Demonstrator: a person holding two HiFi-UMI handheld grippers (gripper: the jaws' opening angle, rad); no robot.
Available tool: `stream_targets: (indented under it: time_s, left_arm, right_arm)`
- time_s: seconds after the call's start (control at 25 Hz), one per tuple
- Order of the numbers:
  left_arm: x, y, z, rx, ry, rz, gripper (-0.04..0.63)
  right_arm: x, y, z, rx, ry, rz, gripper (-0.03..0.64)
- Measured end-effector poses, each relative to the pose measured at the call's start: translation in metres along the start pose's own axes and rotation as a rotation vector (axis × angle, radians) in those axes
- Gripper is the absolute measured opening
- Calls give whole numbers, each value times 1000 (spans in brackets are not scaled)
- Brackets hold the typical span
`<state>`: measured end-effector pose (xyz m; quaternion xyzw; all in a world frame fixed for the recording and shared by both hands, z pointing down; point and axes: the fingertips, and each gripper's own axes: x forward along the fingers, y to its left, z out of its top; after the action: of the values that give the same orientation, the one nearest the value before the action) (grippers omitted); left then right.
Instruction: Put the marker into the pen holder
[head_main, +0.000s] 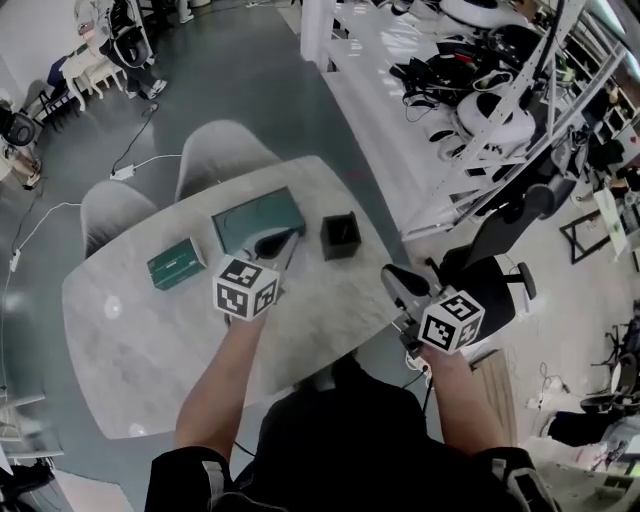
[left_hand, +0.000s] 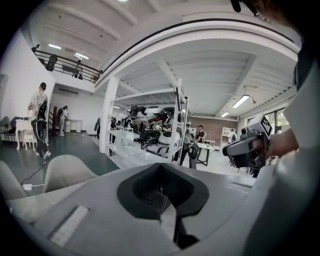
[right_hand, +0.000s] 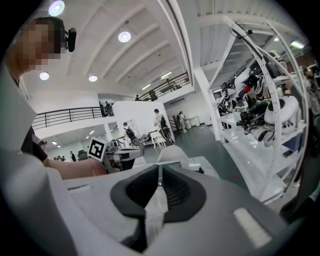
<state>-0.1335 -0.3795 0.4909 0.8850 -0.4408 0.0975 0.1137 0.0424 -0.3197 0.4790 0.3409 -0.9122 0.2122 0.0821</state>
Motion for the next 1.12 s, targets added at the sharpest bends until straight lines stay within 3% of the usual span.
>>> stream_targets:
  time_s: [0.2,0.44,1.12]
  left_arm:
    - [-45,-12,3,-19,-36,43,11]
    - [-56,-42,-4,-19,-21,55,11]
    - [-15,-118,32,-24,-69,237,11]
  right_arm:
    - [-19,21,4,-31,-23,5,26]
    - [-36,11,8,-15,-72,8,26]
    - [-102,-60,40,-113,-146,161,3]
